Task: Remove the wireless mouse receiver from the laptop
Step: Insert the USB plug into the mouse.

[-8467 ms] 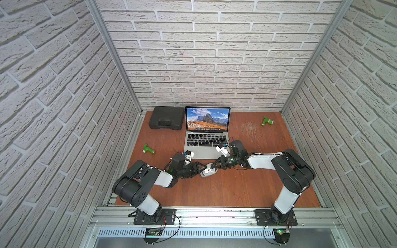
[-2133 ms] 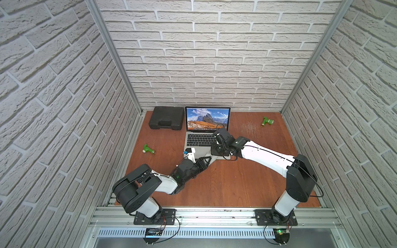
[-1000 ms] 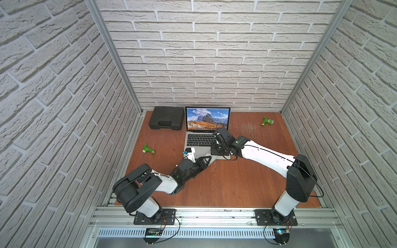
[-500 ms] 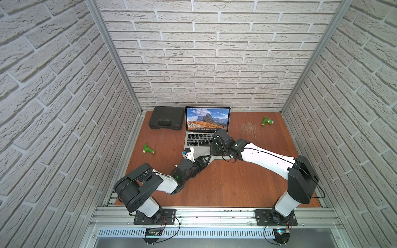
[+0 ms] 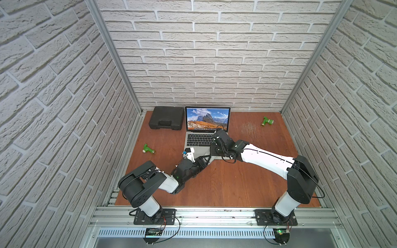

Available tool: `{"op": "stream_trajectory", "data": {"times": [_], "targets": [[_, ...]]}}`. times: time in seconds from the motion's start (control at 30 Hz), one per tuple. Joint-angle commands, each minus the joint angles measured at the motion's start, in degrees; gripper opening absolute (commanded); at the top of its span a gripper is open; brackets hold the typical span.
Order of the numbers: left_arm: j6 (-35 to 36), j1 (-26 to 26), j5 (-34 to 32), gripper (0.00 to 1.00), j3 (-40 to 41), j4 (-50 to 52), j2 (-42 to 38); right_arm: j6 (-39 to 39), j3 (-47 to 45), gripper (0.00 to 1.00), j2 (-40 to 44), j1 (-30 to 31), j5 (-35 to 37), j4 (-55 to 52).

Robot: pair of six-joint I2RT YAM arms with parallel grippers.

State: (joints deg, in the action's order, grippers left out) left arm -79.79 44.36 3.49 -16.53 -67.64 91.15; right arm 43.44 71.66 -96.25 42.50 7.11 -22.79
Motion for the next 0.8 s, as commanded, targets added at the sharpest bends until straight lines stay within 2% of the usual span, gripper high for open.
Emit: {"op": "stream_trajectory", "data": {"times": [0.0, 0.2, 0.57, 0.77], "targets": [[-0.3, -0.4, 1.0, 0.00, -0.8, -6.5, -0.1, -1.5, -0.7, 0.02, -0.9, 0.2, -0.5, 1.0], [-0.3, -1.3, 1.7, 0.00, -1.0, -6.1, -0.5, -2.6, 1.4, 0.03, -2.6, 0.3, -5.5, -2.1], [-0.6, -1.4, 2.4, 0.00, -1.7, -5.3, -1.2, -2.6, 3.1, 0.03, -3.1, 0.2, -3.6, -4.3], [-0.6, -1.5, 2.2, 0.00, -1.3, -4.8, -1.9, -3.3, 4.4, 0.12, -2.7, -0.2, -3.4, -6.1]]}}
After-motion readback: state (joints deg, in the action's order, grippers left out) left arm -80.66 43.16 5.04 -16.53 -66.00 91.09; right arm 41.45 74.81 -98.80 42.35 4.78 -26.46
